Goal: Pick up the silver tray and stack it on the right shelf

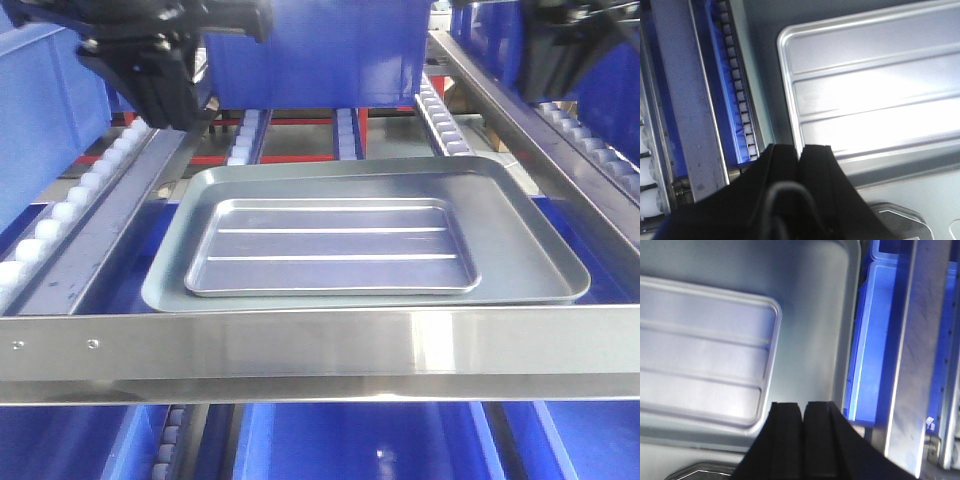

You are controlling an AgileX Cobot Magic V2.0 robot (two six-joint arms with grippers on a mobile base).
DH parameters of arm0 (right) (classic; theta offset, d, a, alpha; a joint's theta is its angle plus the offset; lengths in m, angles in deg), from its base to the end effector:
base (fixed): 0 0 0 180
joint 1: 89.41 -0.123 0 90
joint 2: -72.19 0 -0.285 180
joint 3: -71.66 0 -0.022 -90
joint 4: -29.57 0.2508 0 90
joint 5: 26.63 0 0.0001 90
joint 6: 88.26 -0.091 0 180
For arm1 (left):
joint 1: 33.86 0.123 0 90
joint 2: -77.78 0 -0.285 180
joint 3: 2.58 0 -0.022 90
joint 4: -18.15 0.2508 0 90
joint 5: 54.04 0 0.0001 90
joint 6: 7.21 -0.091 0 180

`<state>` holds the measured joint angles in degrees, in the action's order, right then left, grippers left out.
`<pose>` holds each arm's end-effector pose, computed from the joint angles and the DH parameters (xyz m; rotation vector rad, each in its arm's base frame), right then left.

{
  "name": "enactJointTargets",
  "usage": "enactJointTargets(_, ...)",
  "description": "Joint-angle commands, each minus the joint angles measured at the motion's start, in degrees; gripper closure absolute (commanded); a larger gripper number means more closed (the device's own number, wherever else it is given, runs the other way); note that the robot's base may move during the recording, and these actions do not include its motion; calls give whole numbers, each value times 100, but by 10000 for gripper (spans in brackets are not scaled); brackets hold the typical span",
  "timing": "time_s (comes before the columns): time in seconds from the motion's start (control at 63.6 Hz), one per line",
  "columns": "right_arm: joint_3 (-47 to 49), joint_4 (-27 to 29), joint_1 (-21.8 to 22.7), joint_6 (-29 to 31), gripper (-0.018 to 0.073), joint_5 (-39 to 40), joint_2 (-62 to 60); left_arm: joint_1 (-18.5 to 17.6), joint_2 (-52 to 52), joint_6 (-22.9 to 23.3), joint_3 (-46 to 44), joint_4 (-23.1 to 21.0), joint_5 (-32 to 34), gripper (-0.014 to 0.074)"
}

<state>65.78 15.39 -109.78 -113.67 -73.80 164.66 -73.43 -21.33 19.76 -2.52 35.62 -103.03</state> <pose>0.3013 0.0944 0.3200 -0.0305 2.5019 0.0312 0.2788 -0.2036 0.3119 0.4463 2.4864 -0.0895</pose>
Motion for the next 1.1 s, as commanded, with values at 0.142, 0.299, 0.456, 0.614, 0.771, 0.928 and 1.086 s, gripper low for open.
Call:
enactJointTargets(0.142, -1326, -165, 26, 19, 506, 1206, -1321, -103, 1337, 14, 1461, 212, 1461, 693)
enactJointTargets(0.299, -2462, -165, 26, 19, 506, 2082, -2123, -142, 2124, 14, 2670, 247, 2375, 693)
enactJointTargets(0.456, -3541, -165, 26, 24, 506, 3018, -3000, -142, 2966, 14, 3608, 270, 3090, 696)
enactJointTargets(0.614, -4399, -209, 26, 29, 506, 3834, -3919, -142, 3811, 14, 4289, 308, 3777, 696)
enactJointTargets(0.771, -4904, -222, 26, 29, 506, 4208, -4988, -142, 4691, 14, 4790, 308, 4140, 696)
enactJointTargets(0.928, -4951, -249, 26, 29, 506, 4154, -5896, -142, 5649, 14, 4988, 424, 4174, 696)
enactJointTargets(1.086, -4951, -369, 26, 29, 506, 3997, -6085, -142, 5890, 14, 5143, 781, 4164, 696)
